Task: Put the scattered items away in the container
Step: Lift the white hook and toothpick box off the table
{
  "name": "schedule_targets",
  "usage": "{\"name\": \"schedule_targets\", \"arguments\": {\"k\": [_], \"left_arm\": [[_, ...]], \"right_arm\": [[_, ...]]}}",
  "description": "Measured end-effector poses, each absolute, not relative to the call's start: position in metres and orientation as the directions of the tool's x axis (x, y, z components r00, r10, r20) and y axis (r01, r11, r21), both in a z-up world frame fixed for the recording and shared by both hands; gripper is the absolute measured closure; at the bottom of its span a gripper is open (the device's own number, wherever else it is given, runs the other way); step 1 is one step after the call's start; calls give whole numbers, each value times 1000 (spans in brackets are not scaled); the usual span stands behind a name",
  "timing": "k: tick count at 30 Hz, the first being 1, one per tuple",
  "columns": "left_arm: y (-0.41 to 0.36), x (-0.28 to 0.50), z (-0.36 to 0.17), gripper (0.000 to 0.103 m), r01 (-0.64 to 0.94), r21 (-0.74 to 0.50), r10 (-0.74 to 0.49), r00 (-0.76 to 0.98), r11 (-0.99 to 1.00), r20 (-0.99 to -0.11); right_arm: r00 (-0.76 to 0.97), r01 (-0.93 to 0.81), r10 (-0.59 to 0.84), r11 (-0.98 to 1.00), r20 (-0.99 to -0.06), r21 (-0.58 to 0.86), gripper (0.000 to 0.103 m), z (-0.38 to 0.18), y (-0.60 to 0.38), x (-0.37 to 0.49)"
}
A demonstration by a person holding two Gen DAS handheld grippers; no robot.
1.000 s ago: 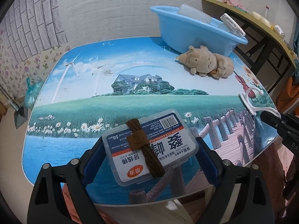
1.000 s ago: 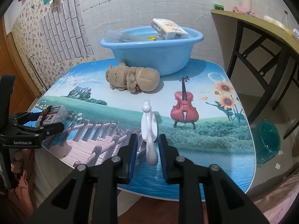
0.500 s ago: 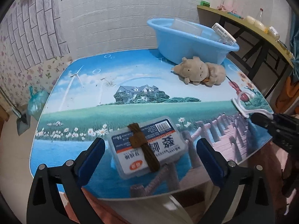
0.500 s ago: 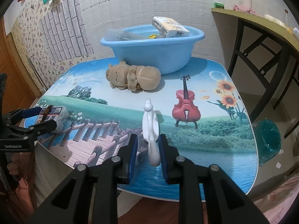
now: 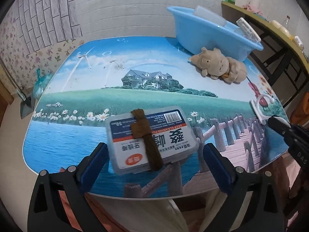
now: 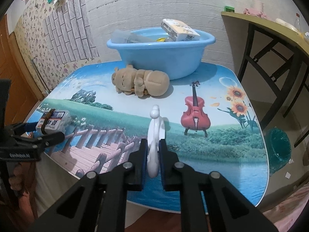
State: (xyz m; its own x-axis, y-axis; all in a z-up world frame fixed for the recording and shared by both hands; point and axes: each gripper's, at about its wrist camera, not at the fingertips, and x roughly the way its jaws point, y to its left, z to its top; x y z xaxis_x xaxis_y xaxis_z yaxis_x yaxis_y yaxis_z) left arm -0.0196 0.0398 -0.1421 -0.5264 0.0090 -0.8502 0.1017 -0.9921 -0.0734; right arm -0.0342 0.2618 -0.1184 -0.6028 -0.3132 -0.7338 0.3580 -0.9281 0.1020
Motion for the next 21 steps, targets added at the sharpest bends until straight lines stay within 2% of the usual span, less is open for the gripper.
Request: {"name": "schedule_targets", "arguments": {"k": [3, 5, 9, 10, 11, 15, 19, 21], "left_arm": [[45, -23, -144, 4, 107, -38, -25, -536, -993, -844], [48, -24, -145, 4, 102, -12, -46, -542, -995, -839], [49, -26, -146, 4, 102, -11, -49, -565, -995, -824], [48, -26, -145, 7, 102, -12, -49, -569, -995, -821], [47, -25, -144, 19, 107, -14, -52, -583, -994, -811], [44, -25, -142, 19, 106, -37, -33, -594, -994, -804], [42, -26, -140, 19, 101, -54, -16, -592, -993, -806], [39, -28, -139, 19, 100, -63, -8, -591, -993, -807]], "right_arm": [[-605, 357, -308, -929, -734, 96, 89, -119, 260, -36], [-600, 357, -302, -930, -741, 90, 82, -121, 258, -38], [-602, 358, -283, -931, -746, 65, 79, -124, 253, -40], [-602, 358, -279, -932, -748, 59, 78, -125, 252, -41], [-600, 358, -274, -932, -752, 55, 77, -127, 251, -43], [-586, 349, -265, -935, -766, 56, 77, -131, 250, -50], [-595, 353, -257, -935, -761, 40, 69, -132, 247, -52], [-601, 358, -254, -933, -757, 29, 69, -133, 246, -51]]}}
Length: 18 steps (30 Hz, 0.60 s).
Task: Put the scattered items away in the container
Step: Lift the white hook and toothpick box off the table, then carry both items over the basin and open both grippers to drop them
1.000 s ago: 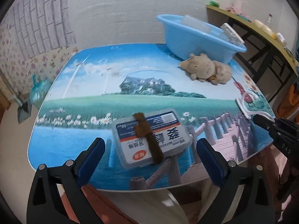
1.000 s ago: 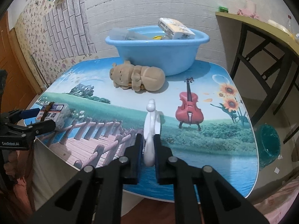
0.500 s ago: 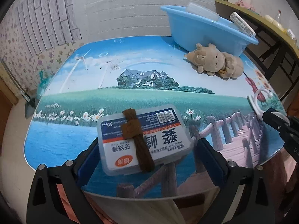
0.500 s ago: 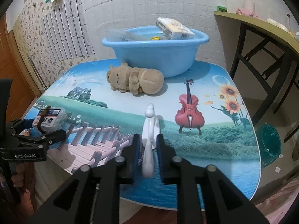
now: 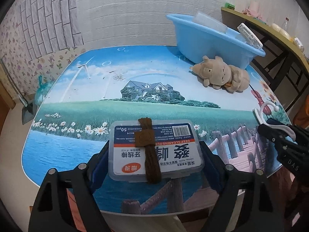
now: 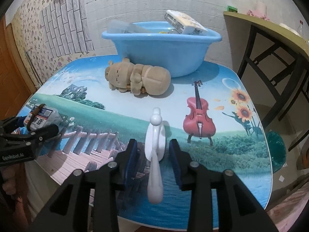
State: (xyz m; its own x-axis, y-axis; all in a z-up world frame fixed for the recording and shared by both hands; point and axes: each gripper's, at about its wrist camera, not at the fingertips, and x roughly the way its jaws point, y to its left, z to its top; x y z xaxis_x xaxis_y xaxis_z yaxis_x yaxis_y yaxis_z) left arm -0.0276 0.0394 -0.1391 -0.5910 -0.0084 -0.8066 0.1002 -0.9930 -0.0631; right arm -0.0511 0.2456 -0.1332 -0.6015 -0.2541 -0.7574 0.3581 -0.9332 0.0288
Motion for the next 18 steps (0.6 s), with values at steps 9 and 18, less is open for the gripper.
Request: {"name": "schedule_targets", "arguments": {"k": [9, 18], "left_arm": [[37, -30, -117, 19, 86, -52, -15, -638, -995, -770], [30, -36, -85, 19, 82, -75, -1, -680, -994, -733]], "right_arm": [[-593, 374, -319, -922, -739, 98, 81, -127, 252, -52], [-666, 415, -384, -903, -640, 110, 81, -78, 249, -48]]}}
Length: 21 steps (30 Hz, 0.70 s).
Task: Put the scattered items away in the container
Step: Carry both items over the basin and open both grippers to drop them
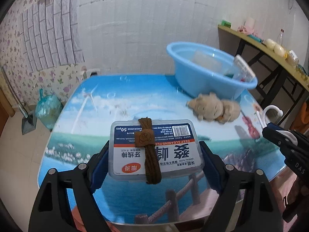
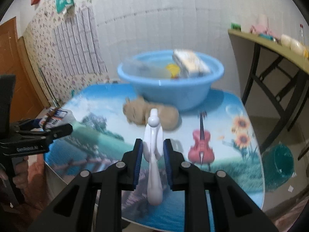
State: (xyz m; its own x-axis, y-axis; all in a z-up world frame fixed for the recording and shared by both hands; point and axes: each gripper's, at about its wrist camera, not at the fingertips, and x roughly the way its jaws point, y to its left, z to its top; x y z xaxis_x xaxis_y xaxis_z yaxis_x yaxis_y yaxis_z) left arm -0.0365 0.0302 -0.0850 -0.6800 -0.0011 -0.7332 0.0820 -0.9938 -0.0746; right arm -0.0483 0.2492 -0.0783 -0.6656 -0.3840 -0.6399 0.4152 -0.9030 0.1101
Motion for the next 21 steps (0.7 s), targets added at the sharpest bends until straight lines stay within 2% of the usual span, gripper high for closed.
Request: {"name": "schedule_targets", "arguments": {"k": [5, 11, 21], "left_arm": [[30, -50, -65, 19, 67, -117, 36, -705, -991, -709], [36, -78, -44, 19, 30, -127, 66, -725, -991, -686], [53, -151, -17, 19, -59, -77, 96, -745, -995, -660]], "right_arm": [[-666, 429, -446, -885, -598, 182, 81, -53, 250, -64], [-673, 461, -462, -873, -577, 161, 81, -38, 239, -88], [-662, 488, -478, -860, -577, 153, 81, -38, 228, -140]]}}
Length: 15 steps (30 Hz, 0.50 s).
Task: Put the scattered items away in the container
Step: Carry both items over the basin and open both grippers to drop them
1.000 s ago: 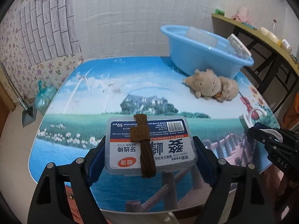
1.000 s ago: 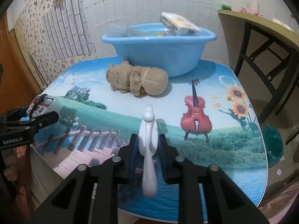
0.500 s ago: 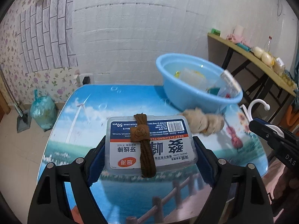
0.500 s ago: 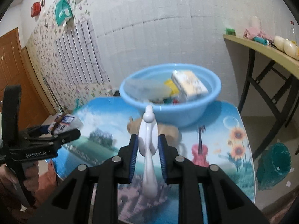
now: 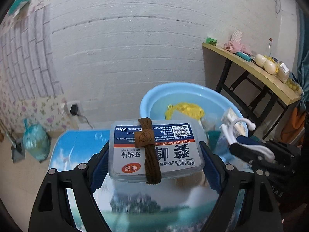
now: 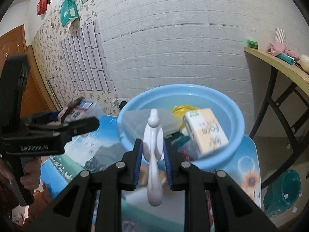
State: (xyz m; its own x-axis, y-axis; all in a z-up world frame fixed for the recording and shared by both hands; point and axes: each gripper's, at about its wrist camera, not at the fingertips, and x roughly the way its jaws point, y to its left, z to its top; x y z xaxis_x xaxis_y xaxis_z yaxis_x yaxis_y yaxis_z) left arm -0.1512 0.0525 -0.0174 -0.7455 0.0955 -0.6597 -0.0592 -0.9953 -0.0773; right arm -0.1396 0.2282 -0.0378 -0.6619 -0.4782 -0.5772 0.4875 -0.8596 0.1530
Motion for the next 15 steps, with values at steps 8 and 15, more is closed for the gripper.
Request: {"name": "schedule_targets", "arguments": {"k": [8, 15], "left_arm": [[73, -208, -21, 19, -120, -58, 128, -736, -991, -665], [85, -249, -36, 18, -164, -47, 150, -705, -985, -694]], "right_arm": [[-671, 469, -460, -871, -582, 148, 82, -43, 233, -184], [-672, 473, -457, -871, -583, 137, 81, -51, 235, -213]]}}
